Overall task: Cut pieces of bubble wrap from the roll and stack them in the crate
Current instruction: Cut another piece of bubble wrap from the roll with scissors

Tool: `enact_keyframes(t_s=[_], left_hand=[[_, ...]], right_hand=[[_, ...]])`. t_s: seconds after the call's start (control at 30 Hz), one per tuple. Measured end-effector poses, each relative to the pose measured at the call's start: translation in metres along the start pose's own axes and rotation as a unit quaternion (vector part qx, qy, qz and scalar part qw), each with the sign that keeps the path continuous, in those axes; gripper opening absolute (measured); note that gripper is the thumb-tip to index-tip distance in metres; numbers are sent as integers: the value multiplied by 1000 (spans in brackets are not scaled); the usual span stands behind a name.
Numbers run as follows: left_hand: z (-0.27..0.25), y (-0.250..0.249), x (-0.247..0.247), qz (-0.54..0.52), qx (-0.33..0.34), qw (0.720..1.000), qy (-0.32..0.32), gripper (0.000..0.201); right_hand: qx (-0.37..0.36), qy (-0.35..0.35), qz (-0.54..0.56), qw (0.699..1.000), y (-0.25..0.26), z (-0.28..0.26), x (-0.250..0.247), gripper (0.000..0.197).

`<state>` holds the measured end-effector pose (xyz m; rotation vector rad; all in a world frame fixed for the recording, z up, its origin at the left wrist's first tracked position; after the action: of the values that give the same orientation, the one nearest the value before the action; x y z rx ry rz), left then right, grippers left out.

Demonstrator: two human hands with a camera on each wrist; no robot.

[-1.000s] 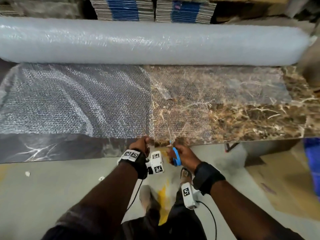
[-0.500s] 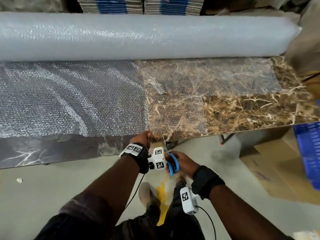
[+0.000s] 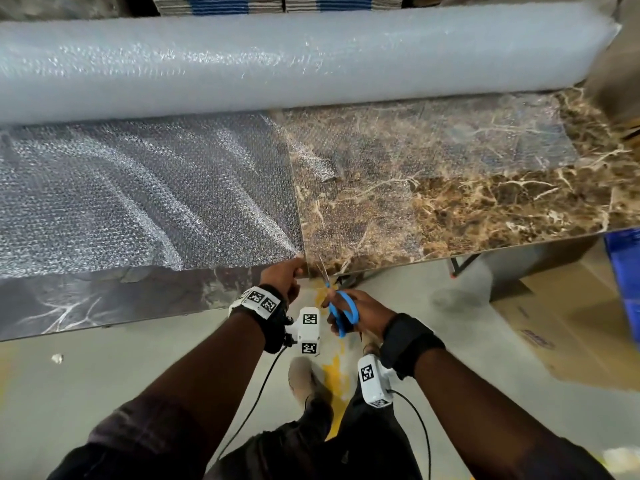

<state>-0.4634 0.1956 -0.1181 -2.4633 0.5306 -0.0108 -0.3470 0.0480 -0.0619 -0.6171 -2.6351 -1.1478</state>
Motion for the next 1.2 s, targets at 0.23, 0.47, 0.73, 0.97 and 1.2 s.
enact_keyframes(t_s=[0.23,0.47,0.73,0.97,1.2], left_hand=[[-3,-3,-5,-9,5,1000,18,24],[-15,-14,-8,38,62,997,3,19],[-20,-17,-10,48,100,994,16,23],[-19,-16,-15,35,101,993,43,23],[-19,-16,-17,56,103,992,51,21]], right_hand=[[13,26,33,999,-15,-5,-4,53],[-9,-7,57,998,-8,21,4,51],[-21,-42,34,998,-2,39,12,54],[-64,-69,-9,996,-4,47,16,41],[-99,-102,22,990,-11,55,22,28]])
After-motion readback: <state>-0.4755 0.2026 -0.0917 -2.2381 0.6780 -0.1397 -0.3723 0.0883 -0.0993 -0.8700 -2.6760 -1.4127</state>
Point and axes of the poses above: each hand's wrist, its own z-axis towards the middle knuckle, its own x-axis out of the palm, y = z × x, the point moved 3 cm from there along z, towards the middle knuckle, and after that the axes turned 8 degrees about z, right-handed, at the moved point
